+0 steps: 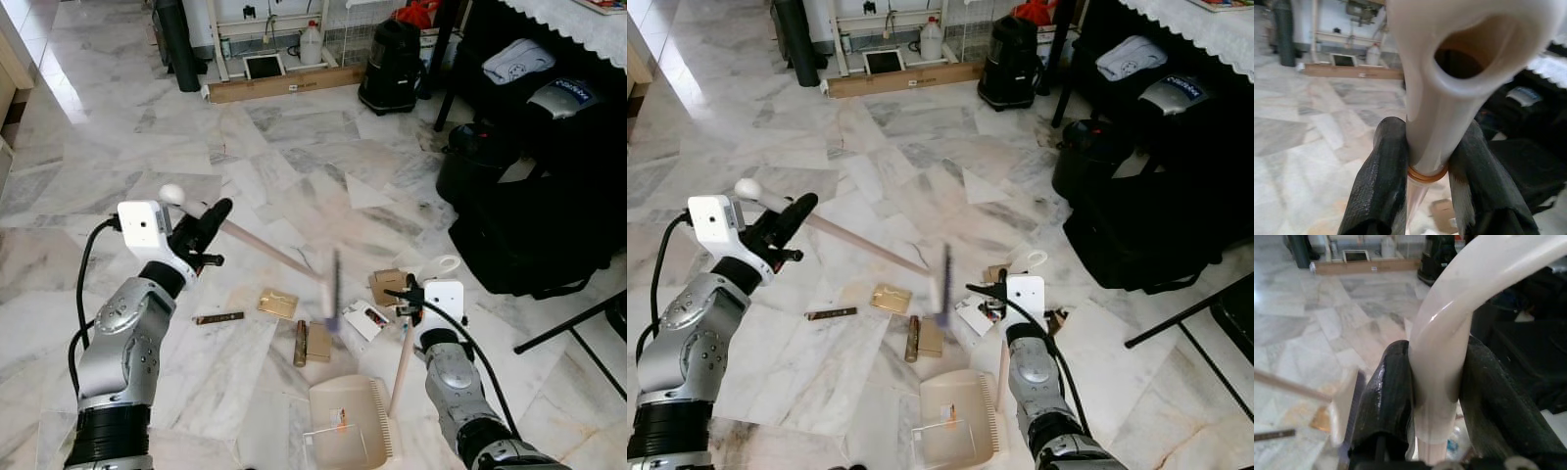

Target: Sweep floor

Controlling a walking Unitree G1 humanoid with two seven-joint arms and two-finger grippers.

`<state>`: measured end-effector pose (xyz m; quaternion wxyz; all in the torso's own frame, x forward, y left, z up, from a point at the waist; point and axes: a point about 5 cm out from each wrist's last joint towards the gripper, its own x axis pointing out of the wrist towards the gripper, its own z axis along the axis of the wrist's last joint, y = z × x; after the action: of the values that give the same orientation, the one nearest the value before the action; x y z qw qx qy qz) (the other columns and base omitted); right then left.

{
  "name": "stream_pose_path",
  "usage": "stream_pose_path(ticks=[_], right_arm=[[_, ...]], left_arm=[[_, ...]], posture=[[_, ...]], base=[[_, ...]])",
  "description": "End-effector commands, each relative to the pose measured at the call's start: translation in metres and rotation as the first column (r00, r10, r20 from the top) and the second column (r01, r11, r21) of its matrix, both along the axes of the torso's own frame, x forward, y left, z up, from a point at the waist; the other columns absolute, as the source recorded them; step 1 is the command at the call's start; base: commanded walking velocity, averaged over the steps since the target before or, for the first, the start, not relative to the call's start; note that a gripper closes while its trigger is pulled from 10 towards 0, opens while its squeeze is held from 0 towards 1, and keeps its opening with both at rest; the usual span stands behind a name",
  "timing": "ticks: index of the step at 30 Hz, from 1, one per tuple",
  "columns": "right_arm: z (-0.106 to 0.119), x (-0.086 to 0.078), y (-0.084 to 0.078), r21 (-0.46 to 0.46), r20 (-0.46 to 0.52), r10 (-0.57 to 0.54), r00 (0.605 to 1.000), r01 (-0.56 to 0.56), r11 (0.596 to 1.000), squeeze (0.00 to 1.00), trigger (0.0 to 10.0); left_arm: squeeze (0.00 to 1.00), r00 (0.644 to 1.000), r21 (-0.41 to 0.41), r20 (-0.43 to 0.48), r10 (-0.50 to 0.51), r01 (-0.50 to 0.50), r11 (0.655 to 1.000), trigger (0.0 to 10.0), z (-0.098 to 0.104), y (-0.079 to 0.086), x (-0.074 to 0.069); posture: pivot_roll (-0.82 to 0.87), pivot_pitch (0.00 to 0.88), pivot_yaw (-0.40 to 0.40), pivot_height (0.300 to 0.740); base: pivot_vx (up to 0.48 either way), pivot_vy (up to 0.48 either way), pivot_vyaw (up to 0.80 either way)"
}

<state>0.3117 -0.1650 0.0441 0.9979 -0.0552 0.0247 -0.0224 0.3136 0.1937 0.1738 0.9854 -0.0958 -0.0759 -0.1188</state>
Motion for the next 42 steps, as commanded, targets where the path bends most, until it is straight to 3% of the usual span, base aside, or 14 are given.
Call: stream_pose_path(ticks=[1, 4, 10, 15, 23, 27, 34, 38, 39, 42], right_arm=[[0.009, 0.002, 0.0, 0.036, 0.063, -0.009, 0.998, 0.007, 0.999, 0.0, 10.0], [0.014, 0.002, 0.0, 0.05, 0.086, -0.01, 0.996, 0.006, 0.999, 0.0, 10.0], [0.023, 0.002, -0.002, 0.07, 0.136, -0.024, 0.99, 0.015, 0.997, 0.0, 10.0], [0.047, 0.001, -0.013, 0.128, 0.24, -0.085, 0.967, 0.055, 0.99, 0.0, 10.0], [0.057, -0.009, -0.008, 0.145, 0.288, -0.075, 0.955, 0.034, 0.989, 0.0, 10.0], [0.063, -0.009, -0.005, 0.165, 0.295, -0.078, 0.952, 0.029, 0.986, 0.0, 10.0], [0.067, -0.012, -0.002, 0.18, 0.282, -0.076, 0.956, 0.026, 0.983, 0.0, 10.0], [0.066, -0.014, 0.001, 0.189, 0.277, -0.075, 0.958, 0.022, 0.982, 0.0, 10.0], [0.066, -0.015, 0.002, 0.193, 0.273, -0.075, 0.959, 0.022, 0.981, 0.0, 10.0], [0.065, -0.015, 0.003, 0.195, 0.272, -0.077, 0.959, 0.023, 0.981, 0.0, 10.0]], left_arm=[[0.0, 1.0, 0.003, 0.018, -0.01, 0.01, 1.0, 10.0, 0.0, -0.004, 0.0], [0.0, 1.0, 0.067, 0.006, 0.008, -0.008, 0.998, 10.0, -0.006, -0.004, 0.002], [0.0, 0.999, 0.073, 0.024, 0.034, -0.036, 0.997, 10.0, -0.005, -0.003, 0.002], [0.0, 0.995, 0.064, 0.057, 0.083, -0.086, 0.994, 10.0, -0.003, -0.001, 0.004], [0.0, 0.988, 0.07, 0.088, 0.128, -0.135, 0.988, 10.0, 0.003, 0.006, 0.006], [0.0, 0.96, 0.067, 0.157, 0.232, -0.245, 0.967, 10.0, 0.013, 0.019, 0.008], [0.0, 0.931, 0.061, 0.21, 0.299, -0.318, 0.946, 10.0, 0.02, 0.031, 0.006], [0.0, 0.912, 0.131, 0.25, 0.326, -0.365, 0.922, 10.0, 0.024, 0.039, 0.004], [0.0, 0.923, 0.208, 0.248, 0.293, -0.346, 0.915, 10.0, 0.02, 0.038, 0.004], [0.0, 0.945, 0.264, 0.214, 0.246, -0.299, 0.917, 10.0, 0.012, 0.035, 0.005]], posture=[[0.0, 0.075, -0.048, 0.74], [-0.01, 0.078, -0.05, 0.74], [-0.01, 0.081, -0.055, 0.74], [-0.02, 0.082, -0.047, 0.74], [-0.01, 0.078, -0.035, 0.74], [-0.01, 0.072, -0.031, 0.74], [0.0, 0.066, -0.025, 0.74], [0.01, 0.056, -0.021, 0.74], [0.01, 0.056, -0.021, 0.74], [0.01, 0.05, -0.019, 0.74]], base=[[0.0, 0.0, 0.0], [0.0, 0.0, 0.0], [0.0, 0.0, 0.0], [0.0, 0.0, 0.0], [0.0, 0.0, 0.0], [0.0, 0.0, 0.0], [0.0, 0.0, 0.0], [0.0, 0.0, 0.0], [0.0, 0.0, 0.0], [0.0, 0.0, 0.0]])
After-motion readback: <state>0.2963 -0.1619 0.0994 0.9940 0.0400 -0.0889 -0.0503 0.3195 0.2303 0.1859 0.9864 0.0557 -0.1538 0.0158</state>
